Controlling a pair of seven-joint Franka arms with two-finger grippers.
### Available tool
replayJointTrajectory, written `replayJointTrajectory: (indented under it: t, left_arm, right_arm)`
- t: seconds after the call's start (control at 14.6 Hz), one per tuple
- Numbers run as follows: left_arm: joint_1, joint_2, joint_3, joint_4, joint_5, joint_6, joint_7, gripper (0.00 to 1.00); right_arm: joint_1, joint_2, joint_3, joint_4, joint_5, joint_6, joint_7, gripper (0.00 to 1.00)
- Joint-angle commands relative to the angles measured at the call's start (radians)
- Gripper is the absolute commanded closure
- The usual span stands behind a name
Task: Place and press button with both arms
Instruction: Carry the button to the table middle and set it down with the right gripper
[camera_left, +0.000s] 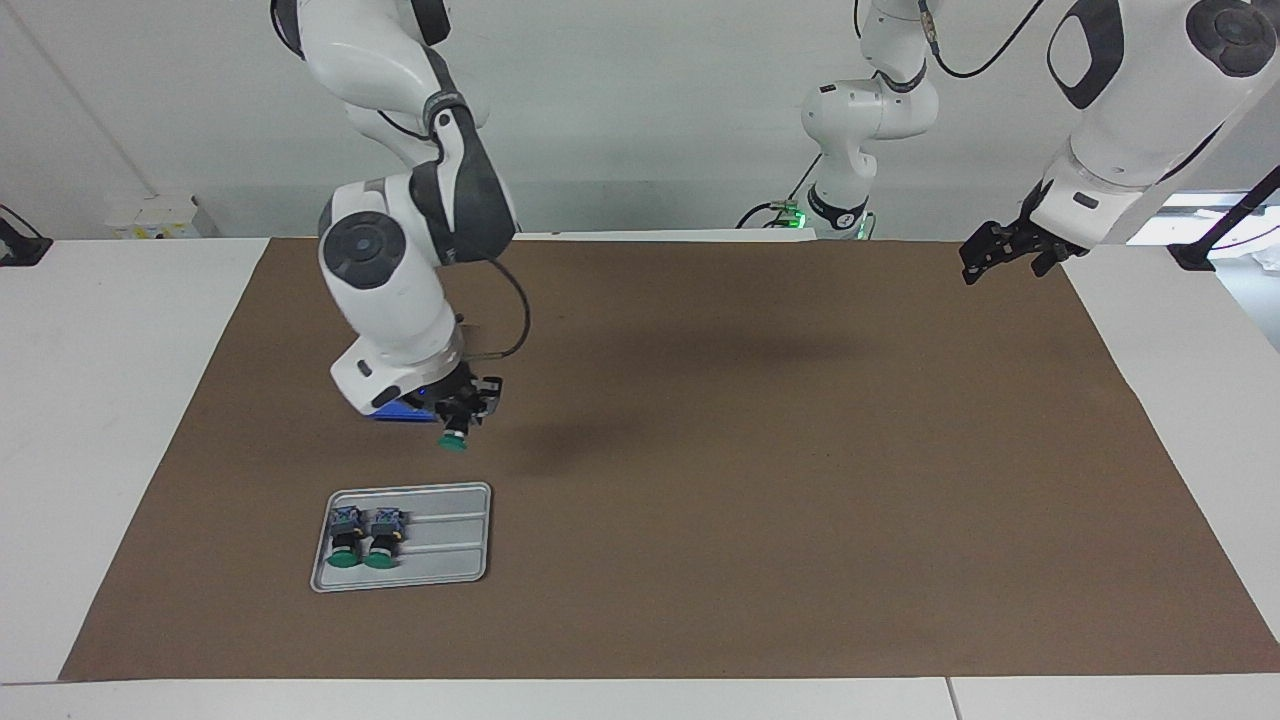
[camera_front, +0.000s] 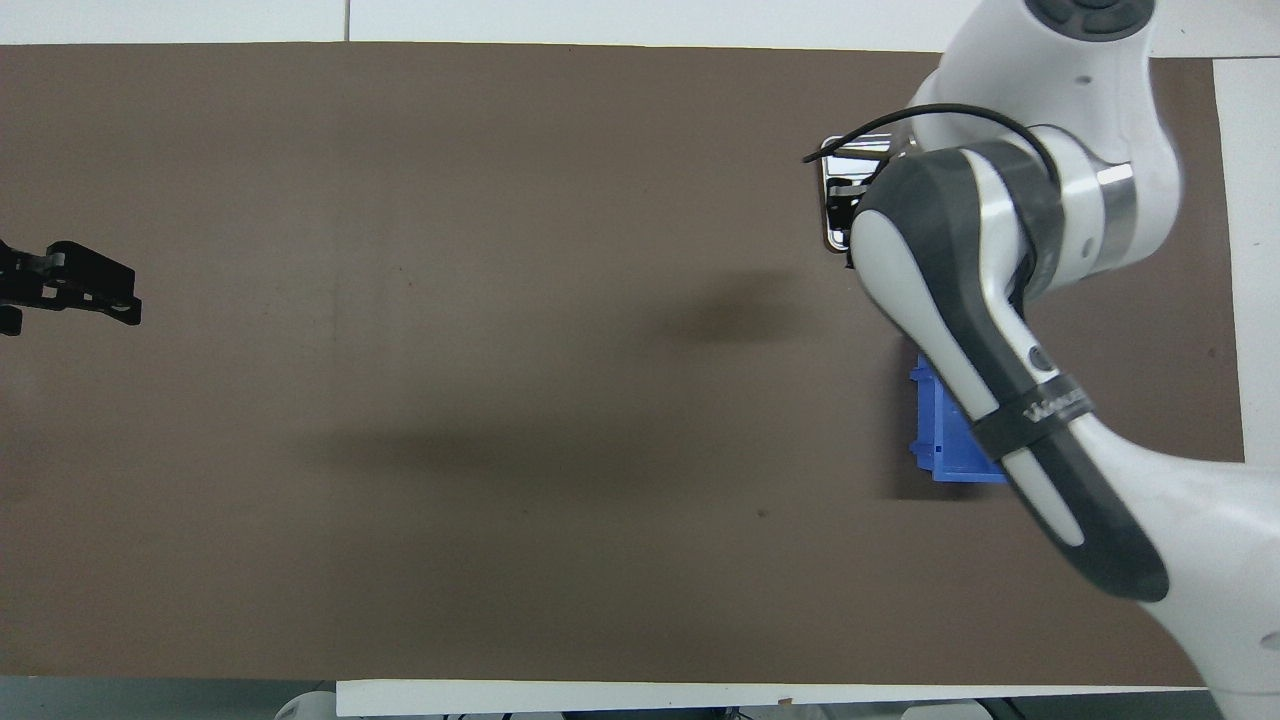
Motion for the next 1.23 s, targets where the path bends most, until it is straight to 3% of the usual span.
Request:
replayJointTrajectory:
  t: [0.0, 0.27, 0.48, 0.68, 0.89, 1.16]
  left_arm:
    - [0.001, -0.028, 0.003, -0.033, -0.002, 0.012, -0.004, 0.0]
    - [0.003, -0.028, 0.003, -0.033, -0.002, 0.012, -0.004, 0.0]
    - [0.003, -0.028, 0.003, -0.033, -0.002, 0.014, -0.001, 0.0]
    - [0.003, -0.028, 0.003, -0.033, -0.002, 0.014, -0.004, 0.0]
    - [0.003, -0.028, 0.003, -0.033, -0.002, 0.014, -0.006, 0.0]
    - [0.003, -0.028, 0.003, -0.033, -0.002, 0.014, -0.007, 0.0]
  right_arm:
    - [0.094, -0.006, 0.008, -0.03, 0.032, 0.046, 0.305, 1.0]
    - [0.21, 0.009, 0.008, -0.017, 0.079, 0.086, 0.714, 1.0]
    - [0.267, 0.09, 0.008, 0.019, 0.065, 0.118, 1.15, 0.93]
    - [0.289, 0.15, 0.008, 0.033, 0.066, 0.188, 1.328, 0.91]
    - [0.336, 0.217, 0.006, 0.055, 0.051, 0.282, 1.563, 0.82]
    - [0.364, 0.224, 0.008, 0.02, 0.027, 0.353, 1.662, 0.78]
